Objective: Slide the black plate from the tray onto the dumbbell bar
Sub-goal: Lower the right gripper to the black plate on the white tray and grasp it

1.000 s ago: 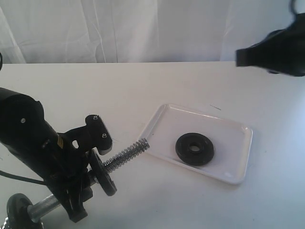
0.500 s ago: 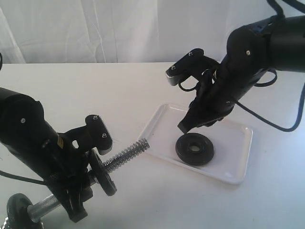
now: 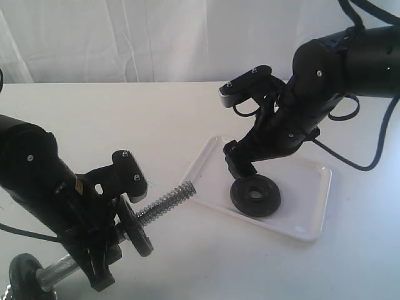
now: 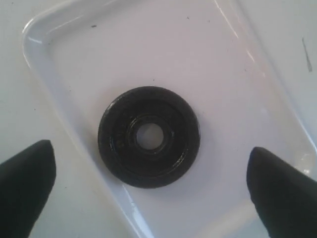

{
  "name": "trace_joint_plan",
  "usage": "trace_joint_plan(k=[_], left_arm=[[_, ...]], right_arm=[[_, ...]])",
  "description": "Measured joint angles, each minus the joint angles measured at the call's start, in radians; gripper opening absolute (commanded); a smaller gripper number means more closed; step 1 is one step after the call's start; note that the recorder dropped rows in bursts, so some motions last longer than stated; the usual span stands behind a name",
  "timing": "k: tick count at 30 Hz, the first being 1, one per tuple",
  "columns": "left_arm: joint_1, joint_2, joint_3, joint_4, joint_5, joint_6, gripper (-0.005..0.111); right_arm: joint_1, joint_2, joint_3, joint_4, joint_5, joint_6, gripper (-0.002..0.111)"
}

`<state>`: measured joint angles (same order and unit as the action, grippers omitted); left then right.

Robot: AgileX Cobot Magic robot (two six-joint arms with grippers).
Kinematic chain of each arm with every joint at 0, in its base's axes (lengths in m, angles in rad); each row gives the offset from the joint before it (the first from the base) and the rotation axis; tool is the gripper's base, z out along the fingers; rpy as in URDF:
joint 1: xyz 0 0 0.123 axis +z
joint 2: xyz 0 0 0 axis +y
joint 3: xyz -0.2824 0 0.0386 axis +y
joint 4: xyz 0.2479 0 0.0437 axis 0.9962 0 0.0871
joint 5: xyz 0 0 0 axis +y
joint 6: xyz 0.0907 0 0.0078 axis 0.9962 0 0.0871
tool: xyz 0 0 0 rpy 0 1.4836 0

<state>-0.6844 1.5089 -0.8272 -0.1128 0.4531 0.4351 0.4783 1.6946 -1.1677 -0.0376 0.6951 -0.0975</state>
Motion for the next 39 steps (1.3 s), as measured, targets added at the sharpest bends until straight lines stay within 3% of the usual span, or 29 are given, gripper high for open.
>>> trace_joint_plan(k=[15,39], left_arm=[[0.0,0.0,0.0,-0.002,0.0,0.0,0.0],[0.0,0.0,0.0,-0.002,0.0,0.0,0.0]], right_arm=[[0.0,0.217,-0.149,0.038,0.133,0.037,0.105],[-0.04,0.348,-0.161,0.029,0.151,0.075,0.105]])
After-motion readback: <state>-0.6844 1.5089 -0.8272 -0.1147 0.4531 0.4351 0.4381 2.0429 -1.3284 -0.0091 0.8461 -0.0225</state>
